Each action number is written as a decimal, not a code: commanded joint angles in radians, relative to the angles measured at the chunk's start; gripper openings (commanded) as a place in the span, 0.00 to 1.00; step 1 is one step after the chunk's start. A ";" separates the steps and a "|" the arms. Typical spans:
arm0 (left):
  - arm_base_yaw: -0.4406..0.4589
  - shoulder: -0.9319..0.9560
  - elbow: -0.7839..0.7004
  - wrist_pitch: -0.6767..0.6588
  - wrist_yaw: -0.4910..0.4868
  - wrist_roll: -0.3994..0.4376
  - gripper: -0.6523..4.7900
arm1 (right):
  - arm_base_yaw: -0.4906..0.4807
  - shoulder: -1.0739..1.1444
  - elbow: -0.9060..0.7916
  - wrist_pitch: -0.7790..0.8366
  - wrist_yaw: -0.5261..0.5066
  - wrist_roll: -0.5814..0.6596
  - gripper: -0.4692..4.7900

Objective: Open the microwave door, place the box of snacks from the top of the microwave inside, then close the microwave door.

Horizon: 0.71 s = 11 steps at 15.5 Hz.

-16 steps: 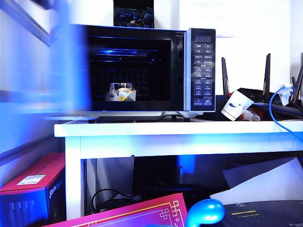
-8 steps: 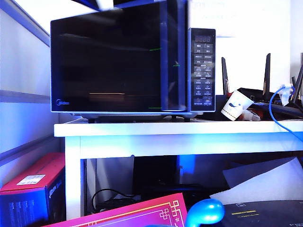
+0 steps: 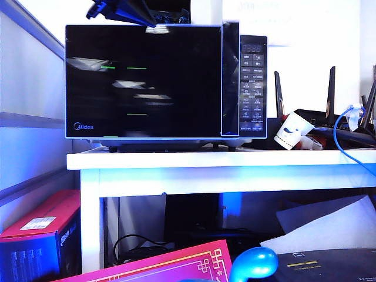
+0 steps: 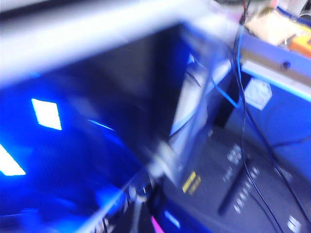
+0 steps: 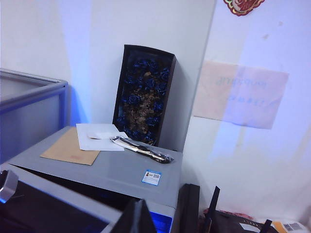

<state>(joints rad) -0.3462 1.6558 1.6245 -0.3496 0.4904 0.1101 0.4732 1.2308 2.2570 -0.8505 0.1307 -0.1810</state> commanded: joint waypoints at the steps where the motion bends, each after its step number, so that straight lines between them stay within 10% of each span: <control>1: -0.001 0.023 0.003 0.077 0.008 -0.022 0.11 | 0.001 0.003 0.003 0.016 -0.021 -0.003 0.08; 11: -0.047 0.159 0.003 0.388 -0.114 -0.058 0.11 | 0.001 0.023 0.003 0.017 -0.040 -0.002 0.08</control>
<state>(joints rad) -0.3916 1.8118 1.6245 0.0017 0.4088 0.0513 0.4736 1.2579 2.2566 -0.8509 0.0921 -0.1814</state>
